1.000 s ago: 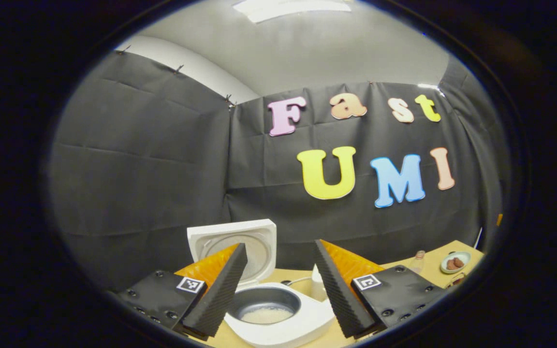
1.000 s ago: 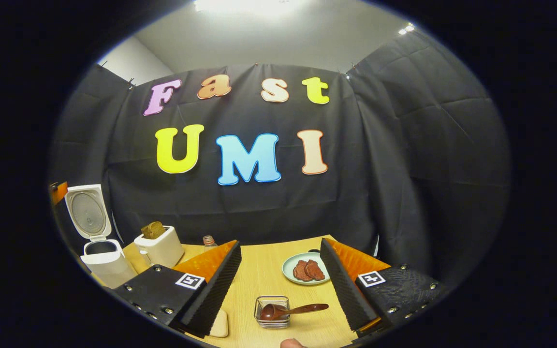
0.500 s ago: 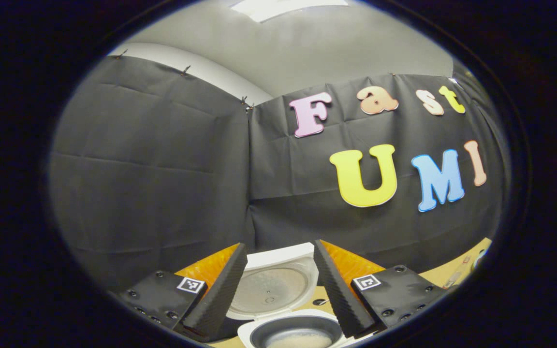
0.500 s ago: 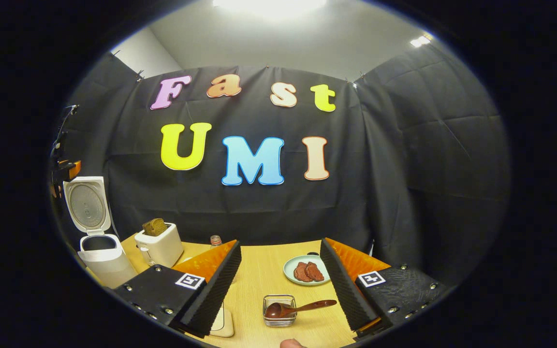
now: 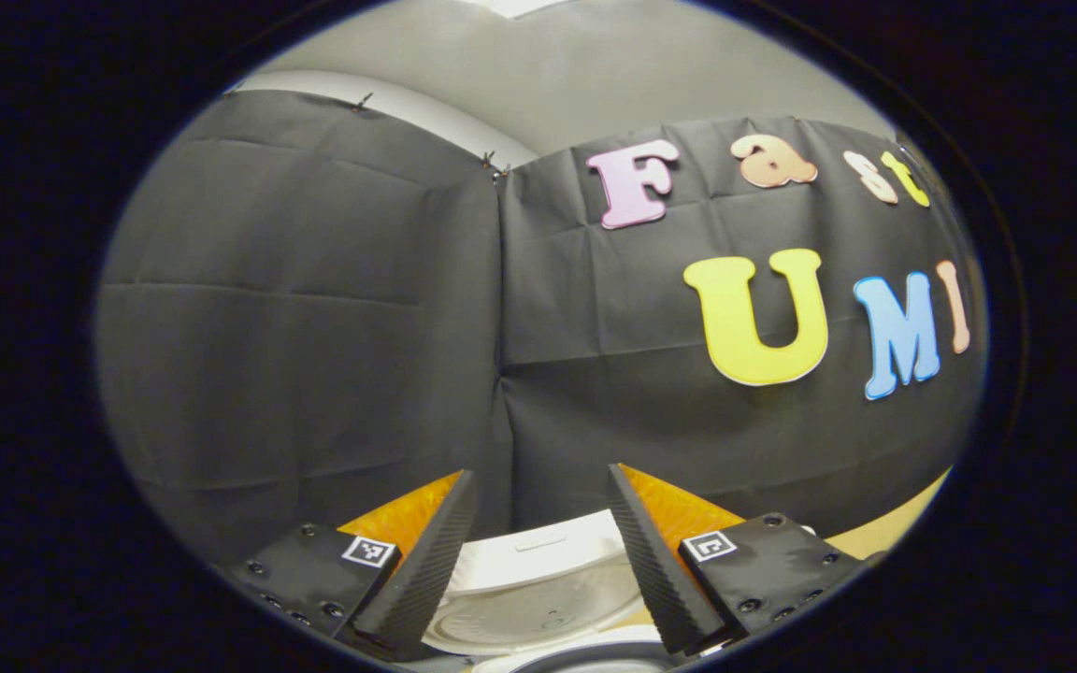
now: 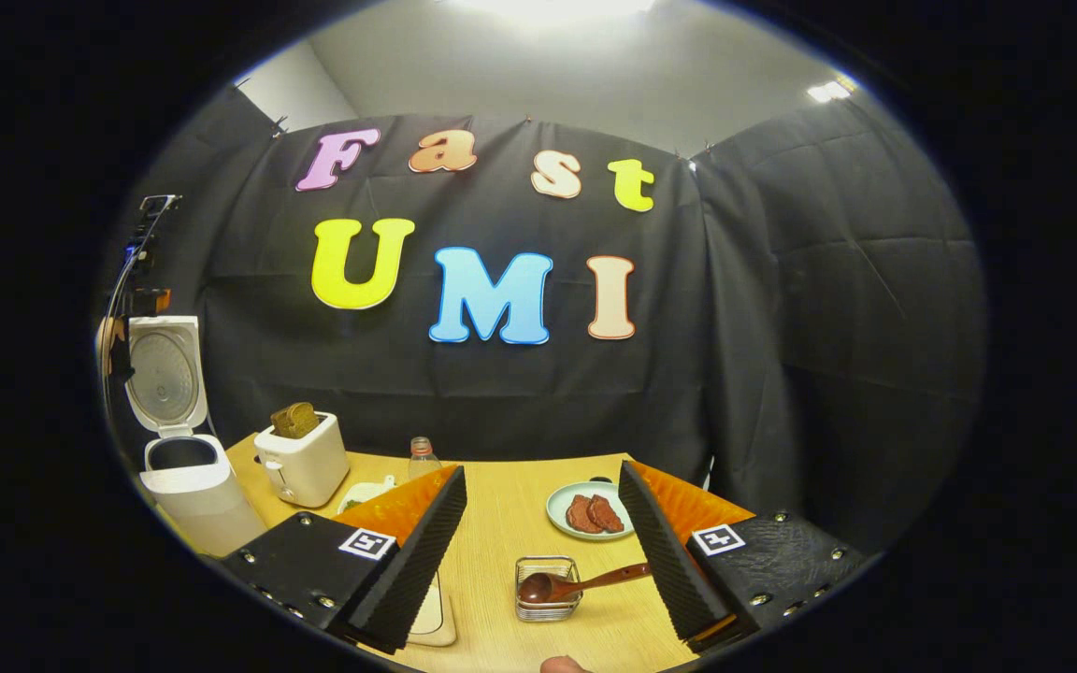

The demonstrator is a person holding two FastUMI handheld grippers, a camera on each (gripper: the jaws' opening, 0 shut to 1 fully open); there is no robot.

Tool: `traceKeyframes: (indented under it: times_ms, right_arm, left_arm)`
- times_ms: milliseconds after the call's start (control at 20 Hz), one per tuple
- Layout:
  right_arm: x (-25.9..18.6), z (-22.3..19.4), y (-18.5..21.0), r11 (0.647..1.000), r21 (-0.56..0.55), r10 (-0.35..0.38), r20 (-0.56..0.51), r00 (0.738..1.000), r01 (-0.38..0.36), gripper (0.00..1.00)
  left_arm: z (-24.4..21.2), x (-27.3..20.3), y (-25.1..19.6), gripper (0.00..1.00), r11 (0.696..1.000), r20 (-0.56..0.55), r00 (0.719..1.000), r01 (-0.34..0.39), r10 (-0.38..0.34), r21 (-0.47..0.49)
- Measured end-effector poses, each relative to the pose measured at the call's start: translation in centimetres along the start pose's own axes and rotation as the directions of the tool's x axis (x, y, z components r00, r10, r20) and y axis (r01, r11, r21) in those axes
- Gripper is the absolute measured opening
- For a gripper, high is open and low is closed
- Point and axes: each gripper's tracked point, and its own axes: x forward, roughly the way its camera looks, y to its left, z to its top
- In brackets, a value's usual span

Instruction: Close the left gripper, press the button to open the rice cooker; take a wooden spoon from the chopstick holder with the right hand, scoop a spoonful of rice and pour it into the rice cooker, then put the wooden spoon back into the chopstick holder.

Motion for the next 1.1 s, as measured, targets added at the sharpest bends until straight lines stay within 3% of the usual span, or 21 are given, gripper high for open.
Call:
traceKeyframes:
  times_ms: [200,450,1100]
  right_arm:
    - [0.0,0.0,0.6,0.999,-0.031,0.021,0.001,1.000,-0.021,0.99]
    - [0.2,0.4,0.0,0.999,-0.032,0.043,0.010,0.999,-0.042,0.97]
    - [0.6,0.5,-5.0,0.995,0.008,0.102,0.006,0.995,-0.102,0.97]
  left_arm:
    - [-2.4,2.6,-0.1,0.96,1.000,-0.094,0.996,-0.009,0.009,-0.001]
    - [-2.3,1.8,-0.2,0.96,0.999,-0.117,0.993,-0.023,0.017,-0.046]
    - [-4.7,-9.1,-5.2,0.96,0.998,-0.171,0.985,-0.011,0.001,-0.059]
